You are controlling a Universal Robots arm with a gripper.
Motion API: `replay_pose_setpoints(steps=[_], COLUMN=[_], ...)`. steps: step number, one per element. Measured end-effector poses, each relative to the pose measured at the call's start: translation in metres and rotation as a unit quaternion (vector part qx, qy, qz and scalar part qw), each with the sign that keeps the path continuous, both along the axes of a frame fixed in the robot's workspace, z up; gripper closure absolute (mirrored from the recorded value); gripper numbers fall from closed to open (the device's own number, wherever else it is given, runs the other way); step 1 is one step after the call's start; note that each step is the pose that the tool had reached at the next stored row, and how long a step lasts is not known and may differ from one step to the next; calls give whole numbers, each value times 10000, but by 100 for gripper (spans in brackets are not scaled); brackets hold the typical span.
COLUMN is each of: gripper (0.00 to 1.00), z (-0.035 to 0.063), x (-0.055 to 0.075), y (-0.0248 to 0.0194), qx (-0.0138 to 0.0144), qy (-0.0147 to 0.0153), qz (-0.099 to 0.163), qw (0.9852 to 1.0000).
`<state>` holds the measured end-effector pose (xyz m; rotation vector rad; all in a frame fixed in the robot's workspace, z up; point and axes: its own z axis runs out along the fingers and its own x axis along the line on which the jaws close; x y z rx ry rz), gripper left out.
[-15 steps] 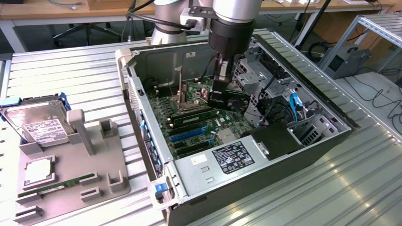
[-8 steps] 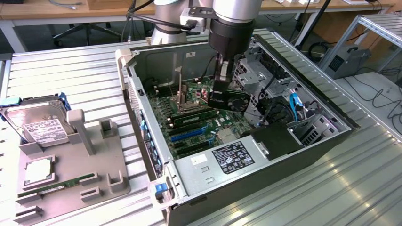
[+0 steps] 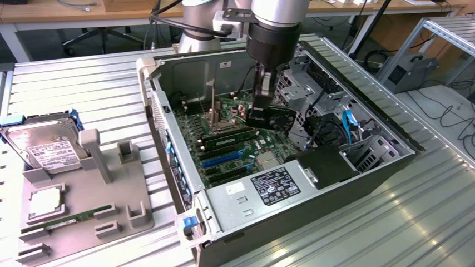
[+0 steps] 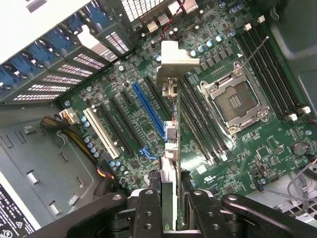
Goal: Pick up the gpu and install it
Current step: 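Insert the gpu into the slot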
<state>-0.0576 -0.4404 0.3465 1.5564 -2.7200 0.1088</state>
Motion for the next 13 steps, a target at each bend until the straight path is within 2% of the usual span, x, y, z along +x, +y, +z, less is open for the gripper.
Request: replay_pose_setpoints(steps=[13], gripper=[74], z=[0], x=[0], y=[0], qx=[0], qy=[0], qz=[301], qw=[9995])
